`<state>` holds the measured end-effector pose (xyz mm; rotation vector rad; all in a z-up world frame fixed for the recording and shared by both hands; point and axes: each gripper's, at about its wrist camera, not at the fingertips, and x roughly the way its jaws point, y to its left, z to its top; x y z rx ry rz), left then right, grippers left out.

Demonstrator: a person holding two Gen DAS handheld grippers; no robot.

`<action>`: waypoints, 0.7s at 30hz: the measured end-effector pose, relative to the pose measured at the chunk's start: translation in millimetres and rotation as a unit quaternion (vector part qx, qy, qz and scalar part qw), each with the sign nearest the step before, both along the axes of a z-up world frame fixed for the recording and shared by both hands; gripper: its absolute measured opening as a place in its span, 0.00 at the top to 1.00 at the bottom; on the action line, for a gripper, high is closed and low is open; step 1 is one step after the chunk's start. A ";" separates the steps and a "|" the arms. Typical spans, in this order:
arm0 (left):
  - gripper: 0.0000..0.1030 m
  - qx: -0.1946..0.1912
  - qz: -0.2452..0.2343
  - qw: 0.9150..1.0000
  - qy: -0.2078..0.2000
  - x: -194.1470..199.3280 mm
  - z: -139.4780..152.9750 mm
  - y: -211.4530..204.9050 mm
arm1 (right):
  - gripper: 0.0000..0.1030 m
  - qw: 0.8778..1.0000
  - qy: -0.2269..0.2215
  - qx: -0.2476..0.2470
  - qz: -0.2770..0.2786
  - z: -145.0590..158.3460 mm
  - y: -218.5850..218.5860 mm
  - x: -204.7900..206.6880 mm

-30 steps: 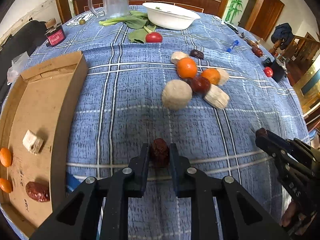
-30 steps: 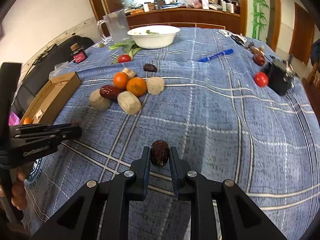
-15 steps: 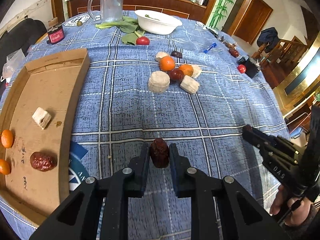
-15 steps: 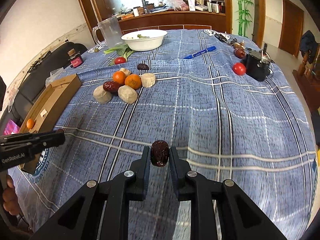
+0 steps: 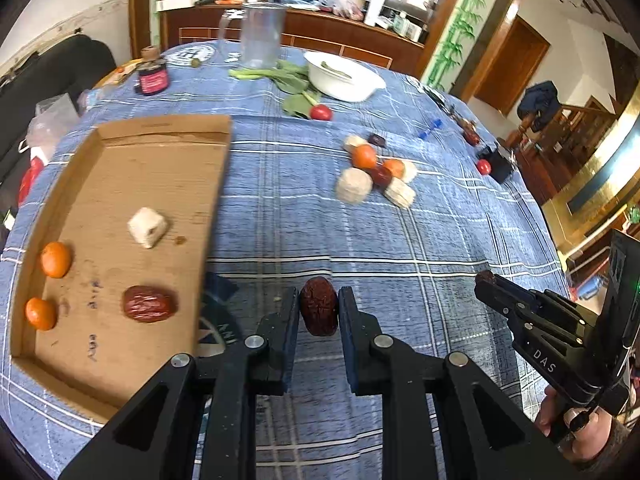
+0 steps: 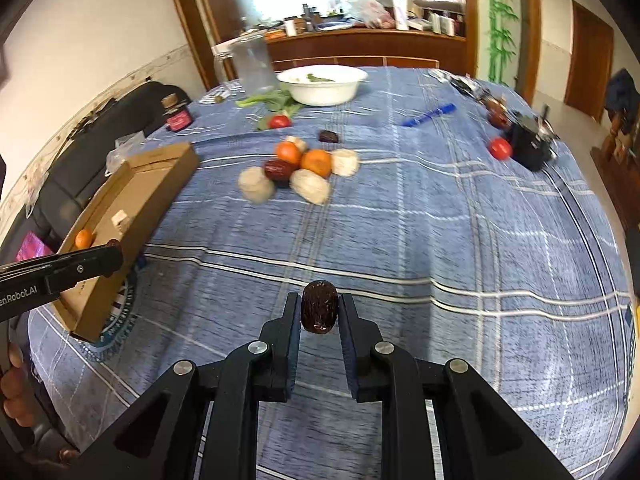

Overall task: Organize fruits
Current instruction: 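Carry the dark red date over the cardboard tray with the right gripper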

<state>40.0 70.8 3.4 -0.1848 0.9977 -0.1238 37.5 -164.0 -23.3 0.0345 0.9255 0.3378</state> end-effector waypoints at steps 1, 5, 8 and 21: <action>0.82 0.001 0.006 1.000 -0.002 -2.2 1.5 5.3 | 0.81 1.000 -0.002 -0.001 0.006 1.8 5.8 0.2; 0.82 0.002 0.026 1.000 -0.007 -9.1 5.9 26.3 | 0.80 1.000 -0.007 0.000 0.030 7.2 29.6 0.7; 0.82 0.005 0.041 0.999 -0.012 -15.1 9.0 42.1 | 0.80 0.999 -0.006 0.004 0.049 9.1 47.1 2.0; 0.82 0.009 0.133 0.991 -0.001 -44.7 1.8 131.9 | 0.80 0.990 -0.013 -0.001 0.140 16.6 134.3 9.6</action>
